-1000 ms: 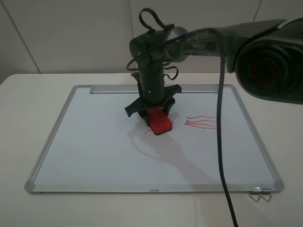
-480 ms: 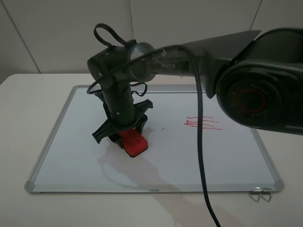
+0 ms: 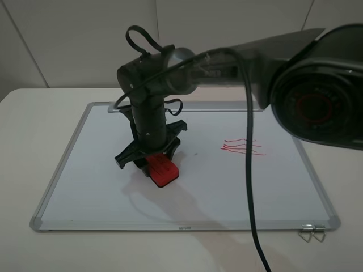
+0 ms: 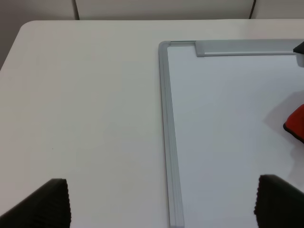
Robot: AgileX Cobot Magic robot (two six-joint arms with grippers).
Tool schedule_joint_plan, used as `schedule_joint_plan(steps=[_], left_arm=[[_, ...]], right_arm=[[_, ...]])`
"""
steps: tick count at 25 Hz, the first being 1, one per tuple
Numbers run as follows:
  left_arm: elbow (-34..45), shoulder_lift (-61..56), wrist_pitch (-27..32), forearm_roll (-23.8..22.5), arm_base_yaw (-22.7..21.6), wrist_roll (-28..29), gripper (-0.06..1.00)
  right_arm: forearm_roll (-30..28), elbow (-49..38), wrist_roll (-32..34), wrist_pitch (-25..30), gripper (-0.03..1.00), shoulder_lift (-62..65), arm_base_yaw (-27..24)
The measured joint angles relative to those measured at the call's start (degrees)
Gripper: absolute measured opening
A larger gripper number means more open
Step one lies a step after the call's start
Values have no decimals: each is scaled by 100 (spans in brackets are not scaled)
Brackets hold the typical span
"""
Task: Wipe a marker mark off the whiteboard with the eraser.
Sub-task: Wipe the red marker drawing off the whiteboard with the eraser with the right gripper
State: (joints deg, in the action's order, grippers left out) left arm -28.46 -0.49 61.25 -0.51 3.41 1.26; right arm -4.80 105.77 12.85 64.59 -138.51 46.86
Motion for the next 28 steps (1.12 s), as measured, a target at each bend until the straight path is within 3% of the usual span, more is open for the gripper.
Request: schedule_joint_plan(steps=[8,19,23,28], left_arm=[[0,0,0,0,0,0,77],[0,0,0,0,0,0,77],[0,0,0,0,0,0,77],[0,0,0,0,0,0,77]], right_arm=[[-279,-280,5,-207,50,95,-584],[-1163,-280,23,-342,50,103,-1251],[-1054,-312,23,-359,50,201,-1269],[-430,-470,17,-297,50,457,-1136]])
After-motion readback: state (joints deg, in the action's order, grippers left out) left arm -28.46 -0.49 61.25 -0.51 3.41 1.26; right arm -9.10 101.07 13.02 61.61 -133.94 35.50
